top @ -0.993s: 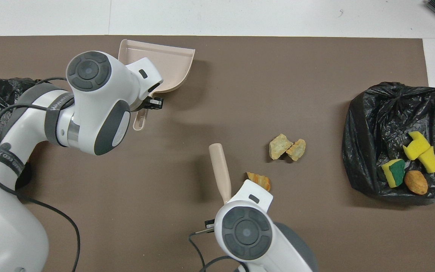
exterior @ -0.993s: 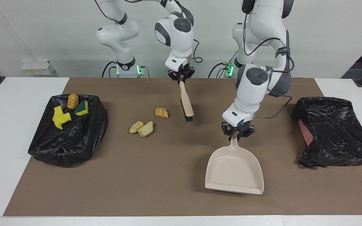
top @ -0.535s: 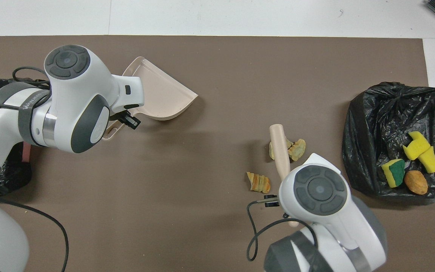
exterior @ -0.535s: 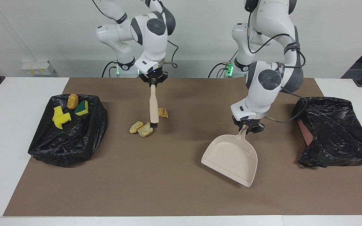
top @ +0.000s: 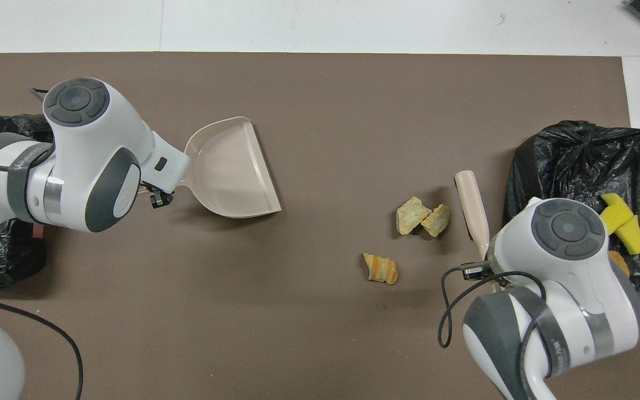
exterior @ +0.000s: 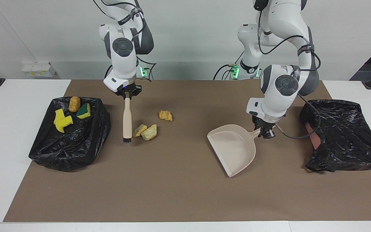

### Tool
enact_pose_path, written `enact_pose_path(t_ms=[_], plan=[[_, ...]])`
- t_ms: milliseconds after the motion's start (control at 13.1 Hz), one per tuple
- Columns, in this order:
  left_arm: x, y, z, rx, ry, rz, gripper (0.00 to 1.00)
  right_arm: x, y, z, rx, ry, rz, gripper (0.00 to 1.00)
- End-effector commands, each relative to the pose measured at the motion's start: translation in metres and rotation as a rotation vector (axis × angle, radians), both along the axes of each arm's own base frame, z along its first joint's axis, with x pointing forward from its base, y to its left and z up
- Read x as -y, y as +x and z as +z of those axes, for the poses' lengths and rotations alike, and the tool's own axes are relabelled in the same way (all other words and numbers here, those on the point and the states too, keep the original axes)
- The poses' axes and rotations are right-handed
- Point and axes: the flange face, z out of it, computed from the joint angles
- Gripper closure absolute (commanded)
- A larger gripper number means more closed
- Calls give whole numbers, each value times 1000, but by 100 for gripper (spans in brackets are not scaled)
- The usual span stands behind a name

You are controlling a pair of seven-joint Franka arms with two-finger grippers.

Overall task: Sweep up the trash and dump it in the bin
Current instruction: 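Position the dustpan with the left gripper while the right gripper sweeps bread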

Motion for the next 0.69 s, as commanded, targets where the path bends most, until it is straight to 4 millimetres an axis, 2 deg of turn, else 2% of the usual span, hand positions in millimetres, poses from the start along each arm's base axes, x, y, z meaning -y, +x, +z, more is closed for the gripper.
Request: enact_pose_path(t_ms=[0, 229, 306, 382, 459, 535, 611], plan=[[1, -39, -6, 52, 28, -140, 100, 5, 3, -21, -8, -7, 33, 100], [32, -72, -15, 61, 19, -212, 100, -5, 1, -47, -6, 4, 34, 100], [43, -83, -16, 59, 18, -226, 100, -12, 1, -49, -3, 5, 19, 100], [51, -92, -17, 55, 19, -243, 100, -33, -4, -55, -11, 10, 26, 100], [58, -97, -17, 49, 19, -276, 100, -47, -6, -66, -16, 13, 9, 100], [63, -101, -16, 49, 19, -284, 100, -60, -8, -67, -5, 39, -3, 100], [84, -117, -16, 48, 19, -301, 100, -81, -12, -64, -7, 82, 0, 100]])
